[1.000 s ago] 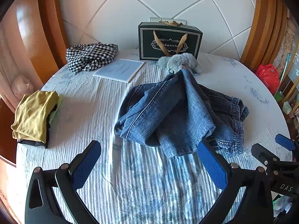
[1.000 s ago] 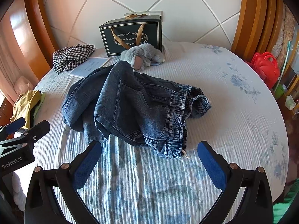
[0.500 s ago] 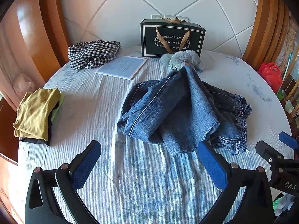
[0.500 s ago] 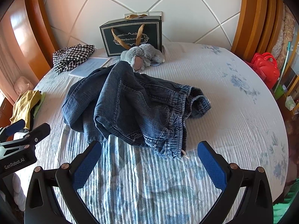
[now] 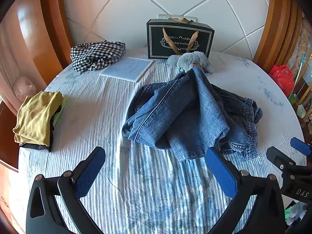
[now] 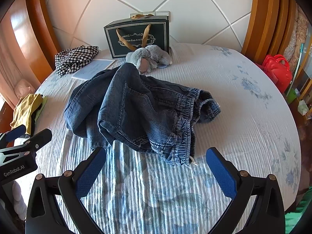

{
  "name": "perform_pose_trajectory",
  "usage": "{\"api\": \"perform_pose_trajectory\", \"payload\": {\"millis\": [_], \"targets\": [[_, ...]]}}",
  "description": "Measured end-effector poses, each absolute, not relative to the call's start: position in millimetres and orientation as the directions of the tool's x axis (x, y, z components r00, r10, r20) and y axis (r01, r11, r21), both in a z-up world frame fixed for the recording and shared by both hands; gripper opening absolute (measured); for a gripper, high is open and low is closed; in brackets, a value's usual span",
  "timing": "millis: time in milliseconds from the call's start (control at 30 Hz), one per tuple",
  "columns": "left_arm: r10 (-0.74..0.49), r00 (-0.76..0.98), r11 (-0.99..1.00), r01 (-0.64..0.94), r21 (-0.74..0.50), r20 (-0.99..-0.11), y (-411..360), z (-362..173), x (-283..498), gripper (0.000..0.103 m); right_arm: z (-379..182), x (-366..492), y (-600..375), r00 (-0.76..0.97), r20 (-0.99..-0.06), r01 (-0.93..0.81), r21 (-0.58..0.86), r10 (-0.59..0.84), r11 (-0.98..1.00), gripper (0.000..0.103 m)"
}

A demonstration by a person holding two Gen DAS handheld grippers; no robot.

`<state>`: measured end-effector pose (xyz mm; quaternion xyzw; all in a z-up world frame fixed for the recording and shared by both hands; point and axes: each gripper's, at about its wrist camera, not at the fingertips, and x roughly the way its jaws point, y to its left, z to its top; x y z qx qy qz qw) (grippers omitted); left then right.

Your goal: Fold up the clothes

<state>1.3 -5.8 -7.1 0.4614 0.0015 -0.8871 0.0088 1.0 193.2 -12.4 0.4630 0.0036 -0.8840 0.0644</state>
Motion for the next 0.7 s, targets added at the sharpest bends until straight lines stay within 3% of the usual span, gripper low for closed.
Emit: {"api": "perform_pose_trajectory", "payload": {"millis": [700], "targets": [[0.0,-0.565,-1.0,0.02,-0.013,-0.825,-9.2,-12.3,2.1,0.103,-13.8,1.0,193.6,-0.557,-0.823,0.115,0.058,-0.113,-0.992,0.103]]}}
